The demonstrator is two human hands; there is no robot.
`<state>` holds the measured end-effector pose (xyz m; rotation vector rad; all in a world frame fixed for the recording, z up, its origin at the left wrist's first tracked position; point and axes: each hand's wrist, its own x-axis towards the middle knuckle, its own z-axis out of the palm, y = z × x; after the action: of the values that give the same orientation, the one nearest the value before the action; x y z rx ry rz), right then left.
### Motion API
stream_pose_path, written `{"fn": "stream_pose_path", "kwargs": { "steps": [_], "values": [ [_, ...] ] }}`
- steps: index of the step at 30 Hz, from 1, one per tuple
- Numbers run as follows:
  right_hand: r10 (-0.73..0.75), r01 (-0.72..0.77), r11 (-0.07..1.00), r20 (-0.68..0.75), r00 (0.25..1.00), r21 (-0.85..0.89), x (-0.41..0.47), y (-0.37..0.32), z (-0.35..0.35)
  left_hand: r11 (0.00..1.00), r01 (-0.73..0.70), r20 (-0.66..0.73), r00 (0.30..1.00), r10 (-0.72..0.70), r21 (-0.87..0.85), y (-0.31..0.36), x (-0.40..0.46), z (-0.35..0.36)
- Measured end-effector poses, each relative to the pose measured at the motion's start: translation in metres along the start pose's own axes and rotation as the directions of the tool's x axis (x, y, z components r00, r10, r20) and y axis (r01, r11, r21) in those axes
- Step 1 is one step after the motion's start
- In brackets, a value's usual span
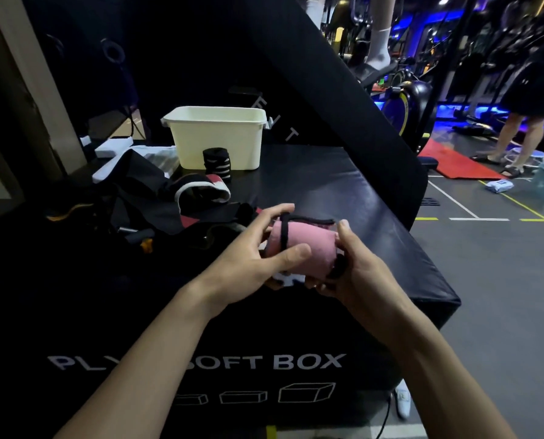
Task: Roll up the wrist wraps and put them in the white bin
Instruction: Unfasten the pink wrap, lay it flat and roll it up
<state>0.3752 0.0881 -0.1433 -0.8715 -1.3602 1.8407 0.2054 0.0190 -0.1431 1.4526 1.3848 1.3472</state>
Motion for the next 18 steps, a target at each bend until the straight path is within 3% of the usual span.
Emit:
{"fn": "stream_pose_path", "kwargs": {
  "steps": [3,11,14,18],
  "values": [
    [-0.029,0.025,0.993,0.038,0.999,0.116,-0.001,-0.005,-0.007,0.969,0.033,-0.035,0.998,-0.042,-0.243,0.000,0.002,-0.007],
    [-0.064,0.067,0.995,-0.052,0.997,0.072,-0.004,-0.004,-0.017,0.830,0.075,-0.028,0.994,-0.109,-0.553,-0.005,0.005,-0.011],
    [0.026,-0.010,0.965,-0.056,0.998,0.262,-0.003,-0.005,-0.014,0.822,0.061,-0.081,0.988,-0.129,-0.567,-0.002,0.006,-0.004],
    [0.072,-0.059,0.805,0.002,0.997,0.590,-0.004,-0.011,-0.011,0.806,0.062,-0.059,0.991,-0.119,-0.588,0.001,0.006,0.000]
  ]
}}
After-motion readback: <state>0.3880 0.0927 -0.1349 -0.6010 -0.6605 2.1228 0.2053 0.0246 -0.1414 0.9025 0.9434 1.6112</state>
